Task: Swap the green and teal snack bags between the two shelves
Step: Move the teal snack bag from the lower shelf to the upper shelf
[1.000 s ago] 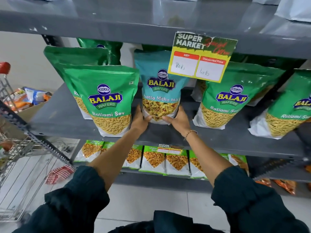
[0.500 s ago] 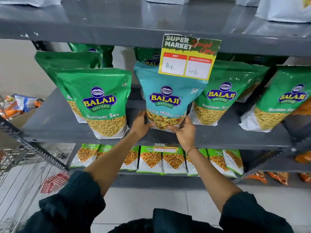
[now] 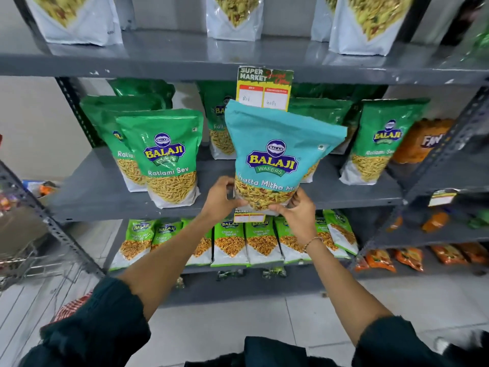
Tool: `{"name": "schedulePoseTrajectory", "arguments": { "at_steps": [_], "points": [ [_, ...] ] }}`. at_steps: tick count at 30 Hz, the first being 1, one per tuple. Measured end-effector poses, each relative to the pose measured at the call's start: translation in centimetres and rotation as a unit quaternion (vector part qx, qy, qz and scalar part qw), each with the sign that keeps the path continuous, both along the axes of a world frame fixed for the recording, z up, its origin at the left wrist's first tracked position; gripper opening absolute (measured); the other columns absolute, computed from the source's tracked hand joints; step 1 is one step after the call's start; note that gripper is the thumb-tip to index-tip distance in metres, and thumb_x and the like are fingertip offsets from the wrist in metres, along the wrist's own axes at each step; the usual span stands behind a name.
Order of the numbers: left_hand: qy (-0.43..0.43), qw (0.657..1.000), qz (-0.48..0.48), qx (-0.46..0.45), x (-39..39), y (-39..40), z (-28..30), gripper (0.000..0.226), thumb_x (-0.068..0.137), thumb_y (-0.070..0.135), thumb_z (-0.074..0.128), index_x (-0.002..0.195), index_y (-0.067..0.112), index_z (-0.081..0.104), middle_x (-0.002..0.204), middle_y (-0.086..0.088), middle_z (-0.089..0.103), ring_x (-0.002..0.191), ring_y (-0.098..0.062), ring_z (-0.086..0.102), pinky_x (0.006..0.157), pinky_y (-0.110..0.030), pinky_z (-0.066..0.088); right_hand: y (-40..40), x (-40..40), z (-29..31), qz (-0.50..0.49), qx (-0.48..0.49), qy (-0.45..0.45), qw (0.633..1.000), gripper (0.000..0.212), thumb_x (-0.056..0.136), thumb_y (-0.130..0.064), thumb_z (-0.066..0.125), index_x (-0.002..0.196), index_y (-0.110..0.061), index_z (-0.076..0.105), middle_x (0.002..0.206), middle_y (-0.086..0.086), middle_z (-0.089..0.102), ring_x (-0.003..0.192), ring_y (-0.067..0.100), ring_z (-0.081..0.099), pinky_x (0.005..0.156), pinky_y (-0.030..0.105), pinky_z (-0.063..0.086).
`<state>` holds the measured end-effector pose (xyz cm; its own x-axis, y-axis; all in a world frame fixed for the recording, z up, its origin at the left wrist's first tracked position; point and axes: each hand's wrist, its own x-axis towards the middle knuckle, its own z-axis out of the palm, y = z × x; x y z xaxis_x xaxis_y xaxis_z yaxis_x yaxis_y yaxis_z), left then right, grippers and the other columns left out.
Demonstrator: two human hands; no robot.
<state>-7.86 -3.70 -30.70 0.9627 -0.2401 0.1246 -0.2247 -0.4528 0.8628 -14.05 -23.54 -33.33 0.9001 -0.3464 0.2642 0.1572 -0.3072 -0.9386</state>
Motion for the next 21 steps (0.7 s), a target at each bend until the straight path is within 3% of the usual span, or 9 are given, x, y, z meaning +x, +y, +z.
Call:
{"name": "schedulePoseTrajectory", "arguments": {
  "at_steps": [4, 9, 11, 15, 19, 21],
  "points": [
    [-0.044, 0.998, -0.031, -0.021, -2.3, 1.3, 3.9, 0.052, 0.069, 0.022, 0.080, 0.107, 0.018, 0.045, 0.107, -0.002, 0.061, 0.103, -0.019, 0.057, 0.089, -0.035, 0.046, 0.5, -2.3, 4.8, 0.014, -0.010, -0.037, 0.999, 0.054, 0.057, -0.014, 0.086, 0.103, -0.018, 0.058, 0.095, -0.002, 0.069, 0.092, 0.008, 0.066, 0.086, 0.029, 0.054],
    [-0.071, 0.991, -0.072, -0.085, -4.1, 3.3, 9.8, 0.042, 0.074, 0.014, 0.076, 0.091, 0.028, 0.041, 0.087, 0.010, 0.050, 0.087, -0.011, 0.053, 0.087, -0.030, 0.046, 1.4, -3.6, 12.2, 0.032, -0.035, -0.097, 0.994, 0.056, 0.051, -0.012, 0.087, 0.099, -0.018, 0.059, 0.091, -0.010, 0.066, 0.079, -0.015, 0.061, 0.073, 0.003, 0.047],
    [-0.097, 0.988, -0.060, -0.108, -4.2, 3.9, 12.7, 0.040, 0.073, 0.010, 0.076, 0.092, 0.020, 0.042, 0.087, 0.005, 0.052, 0.084, -0.012, 0.055, 0.083, -0.025, 0.047, 1.8, -3.5, 15.4, 0.038, -0.051, -0.116, 0.991, 0.053, 0.049, -0.016, 0.089, 0.094, -0.020, 0.062, 0.090, -0.006, 0.068, 0.078, -0.010, 0.063, 0.072, 0.006, 0.048],
    [-0.142, 0.981, -0.028, -0.132, -3.4, 4.7, 18.6, 0.043, 0.071, 0.009, 0.077, 0.099, 0.012, 0.045, 0.100, -0.006, 0.061, 0.095, -0.020, 0.060, 0.085, -0.028, 0.049, 2.4, -1.9, 21.6, 0.060, -0.042, -0.137, 0.988, 0.048, 0.046, -0.018, 0.090, 0.087, -0.027, 0.066, 0.090, -0.008, 0.072, 0.086, 0.007, 0.069, 0.079, 0.024, 0.054],
    [-0.165, 0.978, -0.018, -0.129, -1.8, 5.5, 23.8, 0.041, 0.073, 0.015, 0.076, 0.102, 0.011, 0.047, 0.098, 0.000, 0.063, 0.091, -0.014, 0.061, 0.075, -0.021, 0.050, 2.9, 0.5, 27.1, 0.092, -0.043, -0.146, 0.984, 0.048, 0.044, -0.021, 0.089, 0.085, -0.025, 0.065, 0.090, -0.007, 0.071, 0.085, 0.008, 0.068, 0.077, 0.027, 0.056],
    [-0.178, 0.976, -0.007, -0.123, -0.4, 5.9, 25.9, 0.042, 0.073, 0.019, 0.077, 0.102, 0.012, 0.048, 0.102, -0.005, 0.064, 0.094, -0.019, 0.062, 0.077, -0.025, 0.052, 3.3, 2.0, 29.3, 0.102, -0.041, -0.145, 0.983, 0.048, 0.045, -0.022, 0.089, 0.087, -0.023, 0.065, 0.091, -0.005, 0.071, 0.085, 0.007, 0.067, 0.074, 0.023, 0.055]
  ]
}}
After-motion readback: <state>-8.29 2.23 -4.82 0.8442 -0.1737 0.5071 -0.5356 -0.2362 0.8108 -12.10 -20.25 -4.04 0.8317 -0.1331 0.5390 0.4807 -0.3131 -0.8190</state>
